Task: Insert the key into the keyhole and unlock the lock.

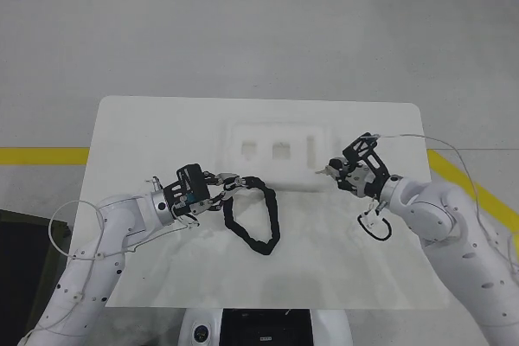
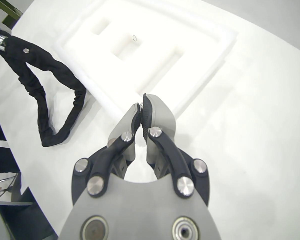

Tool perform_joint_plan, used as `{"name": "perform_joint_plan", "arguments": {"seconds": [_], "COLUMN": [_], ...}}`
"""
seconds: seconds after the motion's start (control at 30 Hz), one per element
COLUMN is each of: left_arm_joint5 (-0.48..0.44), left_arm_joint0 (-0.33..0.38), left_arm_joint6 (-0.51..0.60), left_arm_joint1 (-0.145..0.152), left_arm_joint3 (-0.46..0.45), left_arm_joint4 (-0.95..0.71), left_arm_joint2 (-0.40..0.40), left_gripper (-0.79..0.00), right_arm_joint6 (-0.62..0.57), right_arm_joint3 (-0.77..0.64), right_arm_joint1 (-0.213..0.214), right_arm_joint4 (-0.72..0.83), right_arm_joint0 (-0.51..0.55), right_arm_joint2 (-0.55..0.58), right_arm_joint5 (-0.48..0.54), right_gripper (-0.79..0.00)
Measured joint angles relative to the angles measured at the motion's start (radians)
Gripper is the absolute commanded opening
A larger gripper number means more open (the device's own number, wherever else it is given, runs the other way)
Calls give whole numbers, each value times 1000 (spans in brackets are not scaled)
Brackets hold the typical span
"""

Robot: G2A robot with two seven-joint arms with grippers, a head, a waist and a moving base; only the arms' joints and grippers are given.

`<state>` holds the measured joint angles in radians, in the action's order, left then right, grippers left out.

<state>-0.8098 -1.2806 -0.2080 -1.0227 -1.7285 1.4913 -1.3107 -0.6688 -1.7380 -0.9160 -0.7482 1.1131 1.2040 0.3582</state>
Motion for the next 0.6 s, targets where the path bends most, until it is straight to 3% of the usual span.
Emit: {"name": "perform_joint_plan", "arguments": {"seconds": [0.1,0.6], "left_arm_joint5": [14,7], "left_arm_joint0": [-4,23], "left_arm_joint6": [11,21], "left_arm_joint1": [-1,-1], "left_arm_joint3": [-7,6], "left_arm_joint4": [-6,-15], "left_arm_joint2": [6,29], "left_gripper": [-785,-785], "right_arm_joint6": [-11,-46], "right_arm_joint3": [-16,-105], "right_arm_joint1": [4,20], "right_arm_joint4": [-105,-211], "right_arm_joint0": [5,28], "right_arm_joint2": [8,94], "right_arm_joint5": [0,58], "right_gripper": [-785,-785]}}
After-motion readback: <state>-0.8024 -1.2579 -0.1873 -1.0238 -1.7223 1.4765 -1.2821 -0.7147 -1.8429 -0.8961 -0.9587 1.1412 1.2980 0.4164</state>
